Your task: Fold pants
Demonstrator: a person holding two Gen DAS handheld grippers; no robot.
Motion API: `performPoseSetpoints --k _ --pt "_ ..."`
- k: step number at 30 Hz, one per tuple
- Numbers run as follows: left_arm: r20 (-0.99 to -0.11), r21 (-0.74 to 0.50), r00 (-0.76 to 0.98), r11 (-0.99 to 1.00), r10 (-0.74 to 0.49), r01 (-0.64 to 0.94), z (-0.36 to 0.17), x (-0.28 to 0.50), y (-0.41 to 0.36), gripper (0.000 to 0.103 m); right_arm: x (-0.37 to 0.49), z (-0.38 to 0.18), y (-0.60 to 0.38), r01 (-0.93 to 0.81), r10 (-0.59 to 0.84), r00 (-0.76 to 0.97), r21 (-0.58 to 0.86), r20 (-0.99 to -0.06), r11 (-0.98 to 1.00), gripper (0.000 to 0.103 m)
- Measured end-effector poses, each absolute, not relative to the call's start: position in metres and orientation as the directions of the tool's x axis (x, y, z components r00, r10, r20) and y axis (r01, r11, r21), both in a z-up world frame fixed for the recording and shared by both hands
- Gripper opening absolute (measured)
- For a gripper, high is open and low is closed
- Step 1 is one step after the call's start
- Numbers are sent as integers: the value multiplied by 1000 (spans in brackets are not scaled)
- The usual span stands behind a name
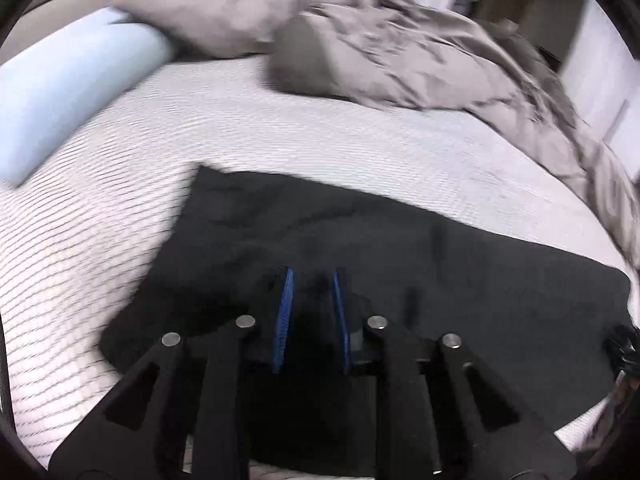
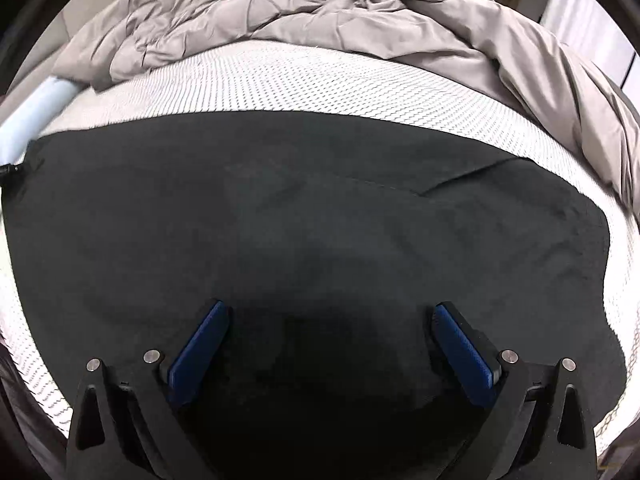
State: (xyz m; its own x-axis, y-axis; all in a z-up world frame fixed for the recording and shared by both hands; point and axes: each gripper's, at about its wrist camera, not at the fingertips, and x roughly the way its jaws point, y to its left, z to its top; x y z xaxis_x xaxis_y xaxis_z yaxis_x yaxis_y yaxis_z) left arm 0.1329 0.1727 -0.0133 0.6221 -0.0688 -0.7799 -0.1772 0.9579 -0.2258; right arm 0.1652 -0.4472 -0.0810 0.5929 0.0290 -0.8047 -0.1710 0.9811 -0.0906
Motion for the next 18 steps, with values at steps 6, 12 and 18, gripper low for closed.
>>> performPoseSetpoints --k 6,12,18 --pt "-831 -116 553 953 62 -281 -39 181 177 22 166 -84 -426 -216 22 594 -133 -804 967 103" --pt "-829 -113 543 911 133 -396 -27 166 188 24 160 -85 -443 -173 -4 592 -132 -806 976 103" --pt "-762 -199 647 961 -27 -194 10 123 101 72 138 -74 -438 -219 3 601 -161 -799 962 103"
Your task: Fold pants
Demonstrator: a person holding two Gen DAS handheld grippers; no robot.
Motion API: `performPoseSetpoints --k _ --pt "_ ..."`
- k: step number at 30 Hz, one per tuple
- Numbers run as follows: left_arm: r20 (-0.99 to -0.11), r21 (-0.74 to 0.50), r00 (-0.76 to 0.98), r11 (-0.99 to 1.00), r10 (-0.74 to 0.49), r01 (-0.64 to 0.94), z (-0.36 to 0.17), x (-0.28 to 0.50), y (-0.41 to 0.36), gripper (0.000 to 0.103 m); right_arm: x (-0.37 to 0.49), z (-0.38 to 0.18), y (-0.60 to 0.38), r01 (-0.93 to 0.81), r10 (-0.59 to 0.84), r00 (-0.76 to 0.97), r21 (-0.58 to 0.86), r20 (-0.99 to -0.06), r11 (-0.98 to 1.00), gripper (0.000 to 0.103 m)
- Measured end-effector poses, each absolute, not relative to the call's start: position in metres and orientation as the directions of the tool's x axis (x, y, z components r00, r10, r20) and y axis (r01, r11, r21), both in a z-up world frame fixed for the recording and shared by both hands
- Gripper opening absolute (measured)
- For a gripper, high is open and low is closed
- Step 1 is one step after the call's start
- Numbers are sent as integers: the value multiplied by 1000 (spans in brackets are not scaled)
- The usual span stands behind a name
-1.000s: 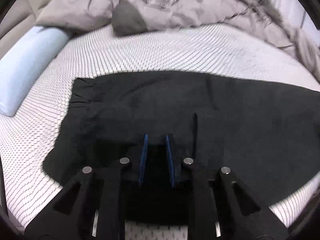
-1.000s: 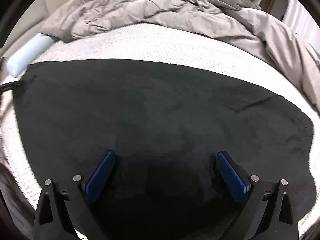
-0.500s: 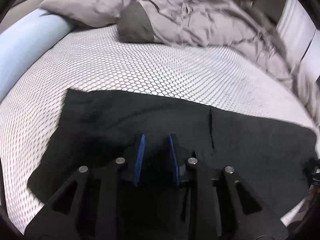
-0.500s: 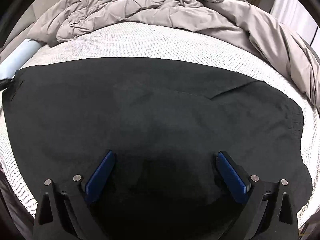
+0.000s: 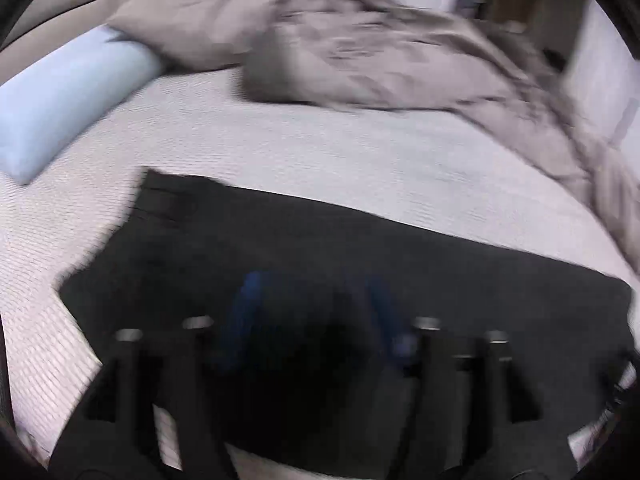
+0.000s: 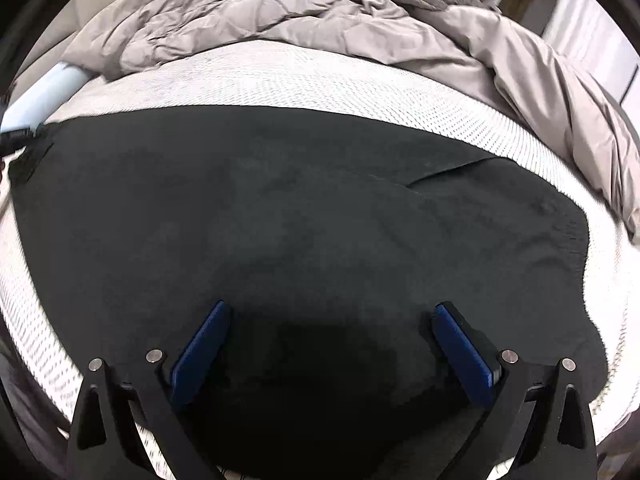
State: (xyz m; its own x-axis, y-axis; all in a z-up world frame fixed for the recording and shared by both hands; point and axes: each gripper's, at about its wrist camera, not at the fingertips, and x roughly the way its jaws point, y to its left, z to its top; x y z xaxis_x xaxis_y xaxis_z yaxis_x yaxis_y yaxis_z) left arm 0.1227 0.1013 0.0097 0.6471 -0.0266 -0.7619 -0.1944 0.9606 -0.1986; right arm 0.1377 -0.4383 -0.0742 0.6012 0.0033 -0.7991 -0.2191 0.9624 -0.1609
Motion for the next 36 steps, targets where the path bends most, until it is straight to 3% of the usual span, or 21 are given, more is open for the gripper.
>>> performPoseSetpoints --k 3,8,11,13,14,17,20,25,31,36 --pt "-724 -230 667 973 -175 5 16 131 28 87 129 -75 -430 -256 11 598 -178 -802 950 103" --pt "-774 -321 481 910 -412 263 -18 141 -71 86 120 -82 -455 -272 51 573 -131 -818 953 98" --pt "-826 -237 444 929 -346 283 -35 148 -94 86 114 -82 -503 -184 24 588 -104 -808 977 81" --pt "-833 -188 457 937 -312 296 -40 151 -101 86 107 -84 -551 -49 -36 604 -83 -796 995 77" --pt "-832 -196 454 934 -319 298 -41 151 -100 86 105 -86 -569 -27 -14 597 -37 -802 999 55" --pt "-836 -167 461 939 -297 302 -38 143 -102 86 99 -88 -614 132 -106 598 -33 -794 991 47" --pt "-837 -142 477 948 -268 284 -34 145 -104 86 95 -83 -619 138 -84 609 1 -789 990 47" --pt "-777 -177 527 923 -344 342 -6 132 -127 86 89 -61 -602 94 7 683 97 -730 991 47" --pt "-835 -91 462 904 -298 418 -24 132 -171 86 122 -72 -593 136 -131 642 -56 -756 989 47" --pt "-830 -95 478 918 -286 384 -22 123 -165 89 88 -63 -631 257 -133 642 48 -755 965 49"
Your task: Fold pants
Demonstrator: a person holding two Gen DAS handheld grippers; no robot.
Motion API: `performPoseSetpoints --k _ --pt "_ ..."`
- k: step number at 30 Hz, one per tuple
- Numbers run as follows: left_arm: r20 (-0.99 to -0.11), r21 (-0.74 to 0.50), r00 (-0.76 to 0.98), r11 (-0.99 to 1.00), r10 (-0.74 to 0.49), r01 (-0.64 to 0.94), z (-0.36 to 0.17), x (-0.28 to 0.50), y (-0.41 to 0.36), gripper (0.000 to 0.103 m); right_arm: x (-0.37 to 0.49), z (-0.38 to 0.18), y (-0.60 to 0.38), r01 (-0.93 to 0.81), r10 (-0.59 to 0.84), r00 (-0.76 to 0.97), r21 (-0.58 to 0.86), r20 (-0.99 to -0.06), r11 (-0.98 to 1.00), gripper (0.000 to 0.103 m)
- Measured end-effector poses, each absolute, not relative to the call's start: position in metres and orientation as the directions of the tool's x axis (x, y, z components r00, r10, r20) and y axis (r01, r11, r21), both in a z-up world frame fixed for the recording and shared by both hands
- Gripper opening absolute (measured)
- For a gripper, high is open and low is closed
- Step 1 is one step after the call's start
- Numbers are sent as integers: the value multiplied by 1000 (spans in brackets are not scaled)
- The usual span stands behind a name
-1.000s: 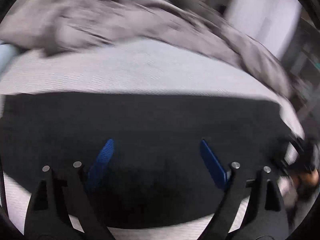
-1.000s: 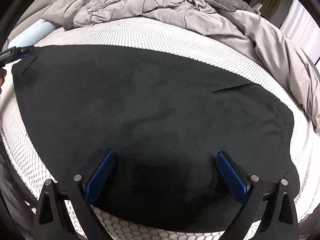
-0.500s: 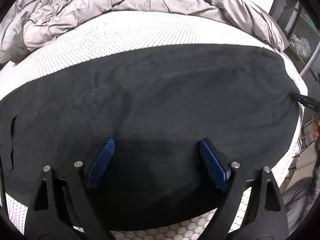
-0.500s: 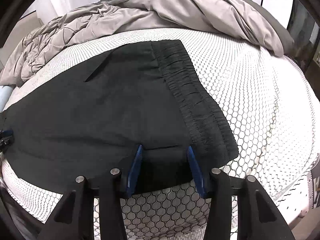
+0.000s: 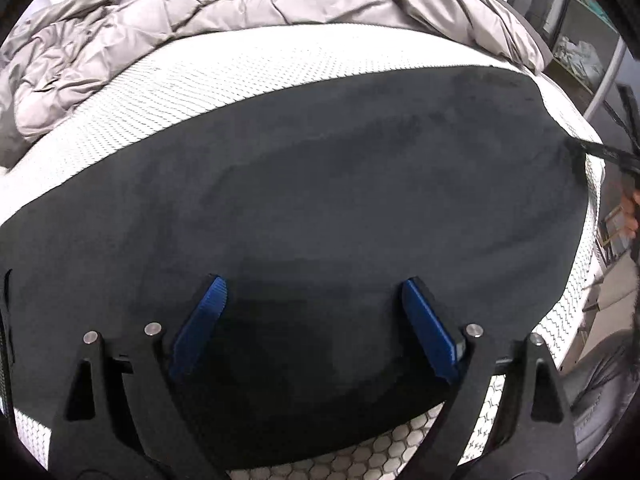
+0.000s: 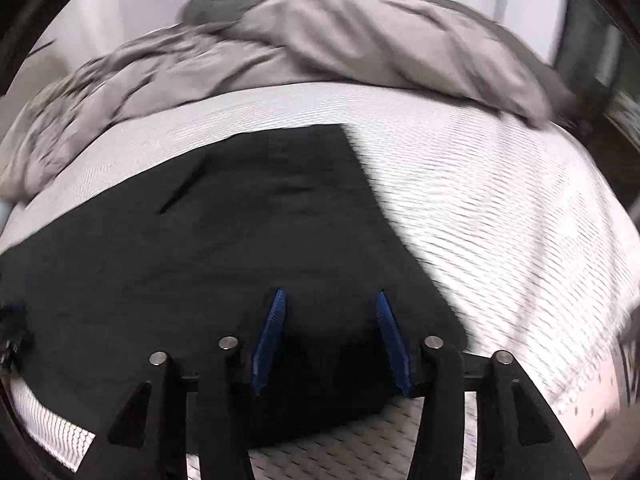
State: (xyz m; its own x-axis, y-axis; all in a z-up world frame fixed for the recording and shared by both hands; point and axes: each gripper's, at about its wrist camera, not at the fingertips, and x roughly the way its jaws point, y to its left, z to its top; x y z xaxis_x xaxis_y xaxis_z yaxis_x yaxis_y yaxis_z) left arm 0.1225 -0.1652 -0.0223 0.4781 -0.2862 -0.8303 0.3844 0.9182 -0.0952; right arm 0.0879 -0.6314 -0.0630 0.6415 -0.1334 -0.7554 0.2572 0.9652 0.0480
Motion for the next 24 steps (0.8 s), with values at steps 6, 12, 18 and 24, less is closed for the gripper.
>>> performPoseSetpoints --k 6,12,18,24 --pt "-759 -212 504 889 -412 407 -1 111 -177 89 38 -58 -656 261 72 684 336 -725 905 76" --pt "-802 -116 466 863 -373 491 -16 96 -221 96 52 -92 -672 291 229 639 506 -735 812 82" --pt "-807 -108 472 875 -354 472 -26 90 -223 102 79 -101 -691 324 213 785 680 -581 658 67" --pt "-769 -192 510 899 -387 393 -7 94 -185 102 88 -45 -642 193 167 865 621 -473 759 18"
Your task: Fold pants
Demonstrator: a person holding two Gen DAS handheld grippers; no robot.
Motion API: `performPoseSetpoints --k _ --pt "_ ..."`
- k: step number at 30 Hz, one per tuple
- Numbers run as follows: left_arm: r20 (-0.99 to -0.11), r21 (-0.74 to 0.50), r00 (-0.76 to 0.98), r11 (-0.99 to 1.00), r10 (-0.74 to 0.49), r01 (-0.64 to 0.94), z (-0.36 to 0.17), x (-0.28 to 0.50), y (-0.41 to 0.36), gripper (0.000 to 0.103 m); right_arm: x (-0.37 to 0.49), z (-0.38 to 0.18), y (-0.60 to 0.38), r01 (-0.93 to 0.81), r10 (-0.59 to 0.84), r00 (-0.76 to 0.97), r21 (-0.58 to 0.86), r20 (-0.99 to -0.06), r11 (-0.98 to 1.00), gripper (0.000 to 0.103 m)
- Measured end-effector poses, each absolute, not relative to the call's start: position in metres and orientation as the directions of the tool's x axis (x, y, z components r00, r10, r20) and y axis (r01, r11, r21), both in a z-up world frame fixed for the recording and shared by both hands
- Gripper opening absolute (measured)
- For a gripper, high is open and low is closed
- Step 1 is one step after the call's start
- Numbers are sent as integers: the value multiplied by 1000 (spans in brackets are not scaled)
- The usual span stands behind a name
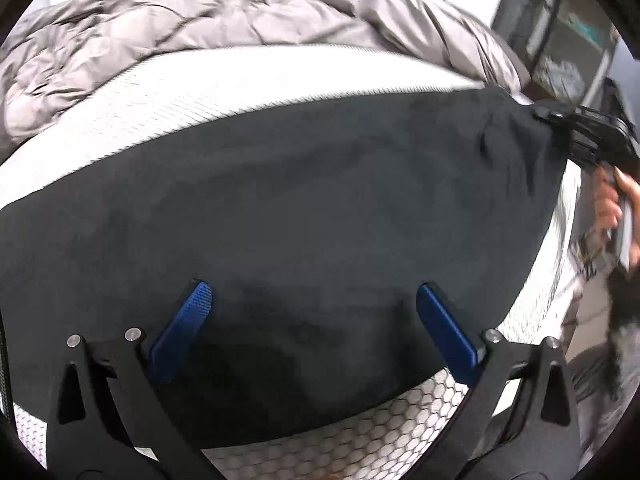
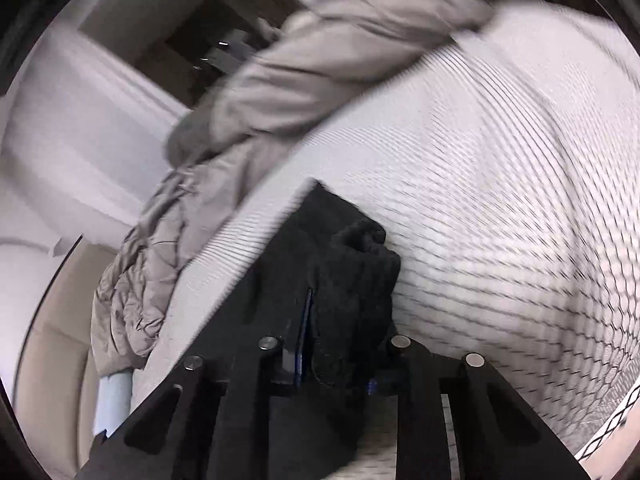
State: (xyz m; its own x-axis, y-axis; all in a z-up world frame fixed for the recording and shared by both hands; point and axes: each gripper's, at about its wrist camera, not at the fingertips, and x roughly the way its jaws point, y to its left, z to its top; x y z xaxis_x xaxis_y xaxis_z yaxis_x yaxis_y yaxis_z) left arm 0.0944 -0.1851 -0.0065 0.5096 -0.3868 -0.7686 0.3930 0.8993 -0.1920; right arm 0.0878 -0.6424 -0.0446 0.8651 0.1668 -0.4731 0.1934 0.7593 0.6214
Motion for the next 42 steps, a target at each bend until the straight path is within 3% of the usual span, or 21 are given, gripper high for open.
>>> performPoseSetpoints --k 4,6,8,10,11,15,19,22,29,30,31,32,35,38,42 --pt "-725 -243 572 920 -383 308 12 103 -145 102 96 7 -538 -144 395 846 559 -359 817 18" --pt "-712 -270 599 930 -366 248 18 109 -120 102 103 15 -468 -366 588 724 522 -360 770 27" --pt "-710 -302 618 939 -338 167 18 115 -90 102 113 3 -397 -512 732 524 526 -435 679 67" --pt "-711 -341 630 937 -313 80 13 122 -59 100 114 -9 -359 -561 737 441 484 -513 672 76" --pt "-715 -361 631 932 -301 35 10 124 -44 98 113 -15 -344 -585 714 416 435 -563 684 76" --pt "-715 -431 607 902 -347 9 -1 128 -17 89 112 -21 -366 -511 625 503 377 -597 772 76" --pt "-703 -500 512 855 -494 139 -14 129 -40 73 122 -43 -404 -269 317 630 183 -709 946 76" --pt "-697 -535 413 809 -586 244 -25 126 -75 70 133 -67 -418 -191 221 597 131 -771 973 76" --pt "-670 -639 296 732 -680 235 -52 153 -111 70 133 -75 -424 -233 221 591 97 -776 968 77" --pt "-652 -667 295 713 -699 216 -55 157 -111 62 134 -73 -422 -232 223 590 102 -776 967 77" --pt "-629 -699 287 687 -722 197 -58 163 -111 47 133 -73 -423 -231 224 589 104 -776 967 77" --pt "-617 -725 268 667 -740 174 -63 169 -113 24 132 -74 -423 -229 224 590 105 -776 968 77" --pt "-614 -717 309 677 -727 166 -60 174 -115 16 132 -71 -422 -230 227 591 109 -774 967 77" --pt "-616 -655 386 719 -687 233 -31 172 -108 14 135 -68 -421 -228 240 593 125 -769 966 78" --pt "-634 -587 480 782 -606 212 -6 175 -69 14 137 -65 -410 -252 266 589 139 -763 958 78"
